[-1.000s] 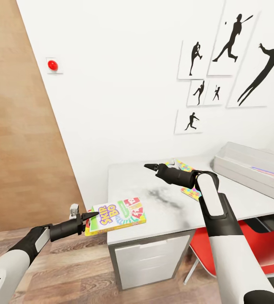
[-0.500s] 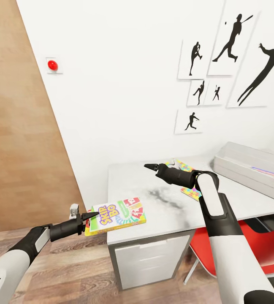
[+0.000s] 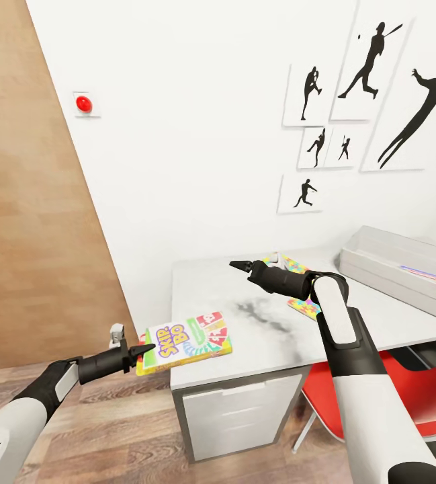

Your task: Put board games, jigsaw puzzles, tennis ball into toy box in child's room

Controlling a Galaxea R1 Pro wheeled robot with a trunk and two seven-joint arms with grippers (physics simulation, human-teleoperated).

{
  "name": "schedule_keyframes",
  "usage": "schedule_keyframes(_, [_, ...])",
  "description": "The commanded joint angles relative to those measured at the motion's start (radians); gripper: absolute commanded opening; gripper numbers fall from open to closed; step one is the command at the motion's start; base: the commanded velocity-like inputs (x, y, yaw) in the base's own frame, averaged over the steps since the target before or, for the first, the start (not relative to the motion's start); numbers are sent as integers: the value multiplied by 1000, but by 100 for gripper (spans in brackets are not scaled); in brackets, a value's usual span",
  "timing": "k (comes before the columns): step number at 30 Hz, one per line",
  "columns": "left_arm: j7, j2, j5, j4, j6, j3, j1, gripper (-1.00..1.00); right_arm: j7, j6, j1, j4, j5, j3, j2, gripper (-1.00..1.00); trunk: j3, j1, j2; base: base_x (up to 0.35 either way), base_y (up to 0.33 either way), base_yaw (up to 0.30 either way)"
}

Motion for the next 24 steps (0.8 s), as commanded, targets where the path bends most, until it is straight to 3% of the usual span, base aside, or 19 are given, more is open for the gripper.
schedule_keyframes(1, [-3, 0, -8, 2, -1, -12, 0, -100, -5, 3, -1, -1, -4, 0, 0, 100, -1, 0, -1, 0, 0, 0])
schedule_keyframes(15, [-12, 3, -8, 1, 0, -12, 0, -100, -4, 5, -1, -1, -4, 0, 0, 100, 40, -50, 90, 0, 0, 0])
schedule_keyframes(24, [-58, 49, -7, 1, 14, -8, -1, -100, -3, 4, -1, -2, -4, 0, 1, 100, 68, -84, 153, 0, 0, 0])
